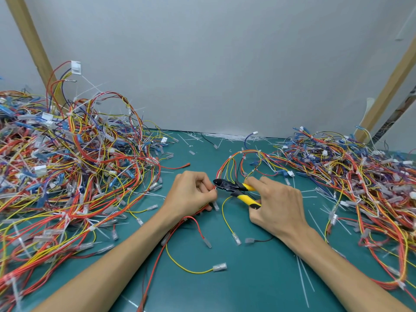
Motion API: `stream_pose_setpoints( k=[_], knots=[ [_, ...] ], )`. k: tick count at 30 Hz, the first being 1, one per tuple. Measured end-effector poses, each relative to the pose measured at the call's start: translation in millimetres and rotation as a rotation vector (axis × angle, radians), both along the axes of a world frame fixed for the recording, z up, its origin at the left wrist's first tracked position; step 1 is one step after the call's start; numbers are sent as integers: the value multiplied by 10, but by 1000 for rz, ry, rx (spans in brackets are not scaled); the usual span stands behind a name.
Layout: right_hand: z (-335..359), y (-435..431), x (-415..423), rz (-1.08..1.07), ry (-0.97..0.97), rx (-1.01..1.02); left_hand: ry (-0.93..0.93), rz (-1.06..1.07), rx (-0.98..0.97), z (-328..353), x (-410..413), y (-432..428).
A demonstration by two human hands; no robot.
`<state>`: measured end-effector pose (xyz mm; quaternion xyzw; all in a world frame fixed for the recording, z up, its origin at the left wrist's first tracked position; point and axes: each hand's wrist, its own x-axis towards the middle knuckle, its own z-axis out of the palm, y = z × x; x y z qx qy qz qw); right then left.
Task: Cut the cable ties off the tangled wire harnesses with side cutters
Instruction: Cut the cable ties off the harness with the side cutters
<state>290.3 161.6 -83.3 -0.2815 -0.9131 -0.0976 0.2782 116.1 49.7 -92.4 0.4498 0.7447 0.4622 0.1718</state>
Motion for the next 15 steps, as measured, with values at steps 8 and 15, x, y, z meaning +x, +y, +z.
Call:
stream_pose_setpoints(
  k=[8,15],
  knots=[
    [-63,135,25,-61,238,-182,-71,-27,40,5,2,-24],
    [-84,222,50,-64,275,-340,39,-179,-152,254,-100,-103]
  ],
)
